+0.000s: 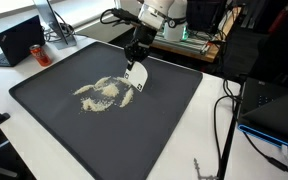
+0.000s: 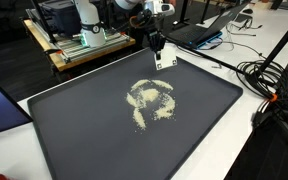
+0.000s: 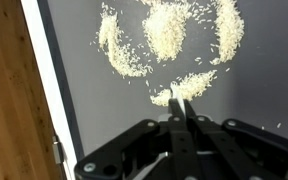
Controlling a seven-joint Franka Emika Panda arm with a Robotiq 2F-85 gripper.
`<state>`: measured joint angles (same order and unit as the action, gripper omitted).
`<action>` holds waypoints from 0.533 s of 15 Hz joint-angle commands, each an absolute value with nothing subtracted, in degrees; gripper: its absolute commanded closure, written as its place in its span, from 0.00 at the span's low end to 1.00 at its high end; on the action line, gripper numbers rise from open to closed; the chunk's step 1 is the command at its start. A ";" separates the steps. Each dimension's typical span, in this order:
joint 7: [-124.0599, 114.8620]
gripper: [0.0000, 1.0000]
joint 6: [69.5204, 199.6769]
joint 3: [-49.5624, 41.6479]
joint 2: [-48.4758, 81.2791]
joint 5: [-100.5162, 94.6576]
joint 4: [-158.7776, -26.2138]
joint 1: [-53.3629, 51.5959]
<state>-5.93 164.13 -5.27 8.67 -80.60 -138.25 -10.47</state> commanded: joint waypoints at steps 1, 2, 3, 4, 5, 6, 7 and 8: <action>-17.13 0.99 164.33 -6.22 4.82 -91.78 -141.21 -10.78; -20.14 0.99 164.49 -6.16 4.55 -95.00 -141.46 -10.69; -22.93 0.99 164.36 -6.03 4.34 -97.54 -141.76 -10.59; -26.05 0.99 164.74 -6.00 4.22 -100.58 -141.96 -10.40; -28.86 0.99 164.70 -5.93 4.12 -103.33 -142.14 -10.31; -31.81 0.99 164.85 -5.88 4.08 -106.27 -142.36 -10.18; -34.79 0.99 164.73 -5.79 3.98 -109.19 -142.56 -10.13; -37.65 0.99 164.86 -5.74 4.00 -112.35 -142.78 -10.02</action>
